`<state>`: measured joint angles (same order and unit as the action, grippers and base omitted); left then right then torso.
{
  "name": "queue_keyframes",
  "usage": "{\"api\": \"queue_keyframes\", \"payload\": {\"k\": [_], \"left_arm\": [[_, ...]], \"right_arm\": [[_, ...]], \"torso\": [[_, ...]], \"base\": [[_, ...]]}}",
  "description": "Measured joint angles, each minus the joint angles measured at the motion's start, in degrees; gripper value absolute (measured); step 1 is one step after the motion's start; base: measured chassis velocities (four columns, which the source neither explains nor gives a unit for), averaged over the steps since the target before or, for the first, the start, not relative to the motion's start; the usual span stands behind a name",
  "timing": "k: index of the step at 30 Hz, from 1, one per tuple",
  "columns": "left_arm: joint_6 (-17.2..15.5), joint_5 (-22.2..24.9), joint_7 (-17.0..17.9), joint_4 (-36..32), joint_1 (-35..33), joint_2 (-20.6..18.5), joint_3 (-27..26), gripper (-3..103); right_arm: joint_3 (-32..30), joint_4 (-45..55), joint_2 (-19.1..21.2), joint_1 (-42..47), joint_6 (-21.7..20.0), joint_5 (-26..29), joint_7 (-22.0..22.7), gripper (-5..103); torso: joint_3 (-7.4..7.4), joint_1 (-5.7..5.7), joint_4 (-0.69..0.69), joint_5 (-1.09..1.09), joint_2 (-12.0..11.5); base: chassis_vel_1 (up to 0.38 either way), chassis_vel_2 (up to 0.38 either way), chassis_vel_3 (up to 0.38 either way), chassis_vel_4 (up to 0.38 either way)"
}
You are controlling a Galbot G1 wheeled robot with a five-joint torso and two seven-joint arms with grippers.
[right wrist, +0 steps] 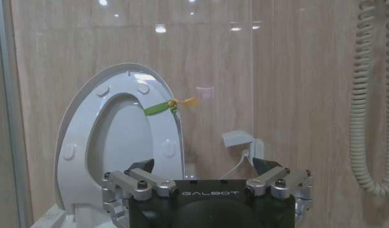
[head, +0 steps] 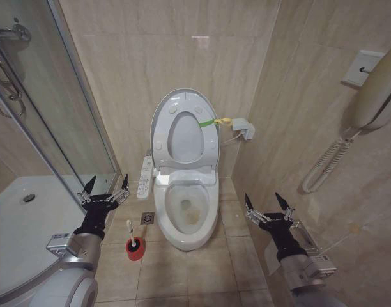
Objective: Open the toilet lid, clean the toilet bowl with a toilet brush, close the toilet lid, and flush.
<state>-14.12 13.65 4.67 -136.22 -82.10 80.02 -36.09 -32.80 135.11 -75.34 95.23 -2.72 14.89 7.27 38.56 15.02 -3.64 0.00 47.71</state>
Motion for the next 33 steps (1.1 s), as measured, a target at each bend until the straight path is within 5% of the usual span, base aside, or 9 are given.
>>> {"api": "queue_keyframes", "payload": {"k": [5,9,11,13,24,33], "left_arm": [[0.88,-0.07,0.19,-0.21,-0.33,-0.08,0.0,99],[5.59,-0.57,0.55,0.57,-1.8,-0.48,-0.19,97],[12.24,-1.32,1.06,2.03,-3.79,-1.03,-0.57,97],[15.4,-1.68,1.31,2.73,-4.78,-1.29,-0.73,100],[16.75,-1.82,1.41,3.28,-5.08,-1.37,-0.8,100],[28.17,-2.01,3.37,16.19,-6.28,-0.29,-0.6,100]], "right_arm": [[0.0,0.0,0.0,0.0,0.0,0.0,0.0,100],[0.0,0.0,0.0,0.0,0.0,0.0,0.0,100],[0.0,0.0,0.0,0.0,0.0,0.0,0.0,100],[0.0,0.0,0.0,0.0,0.0,0.0,0.0,100],[0.0,0.0,0.0,0.0,0.0,0.0,0.0,100],[0.0,0.0,0.0,0.0,0.0,0.0,0.0,100]], "torso": [[0.0,0.0,-0.01,0.0,0.0],[0.0,0.0,-0.01,0.0,0.0],[0.0,0.0,0.0,-0.01,0.0],[0.0,0.0,0.01,-0.01,0.0],[0.0,0.0,-0.01,0.0,0.0],[0.0,0.01,-0.02,-0.01,0.0]], "base": [[0.0,0.0,0.0,0.0],[0.0,0.0,0.0,0.0],[0.0,0.0,0.0,0.0],[0.0,0.0,0.0,0.0],[0.0,0.0,0.0,0.0],[0.0,0.0,0.0,0.0]]}}
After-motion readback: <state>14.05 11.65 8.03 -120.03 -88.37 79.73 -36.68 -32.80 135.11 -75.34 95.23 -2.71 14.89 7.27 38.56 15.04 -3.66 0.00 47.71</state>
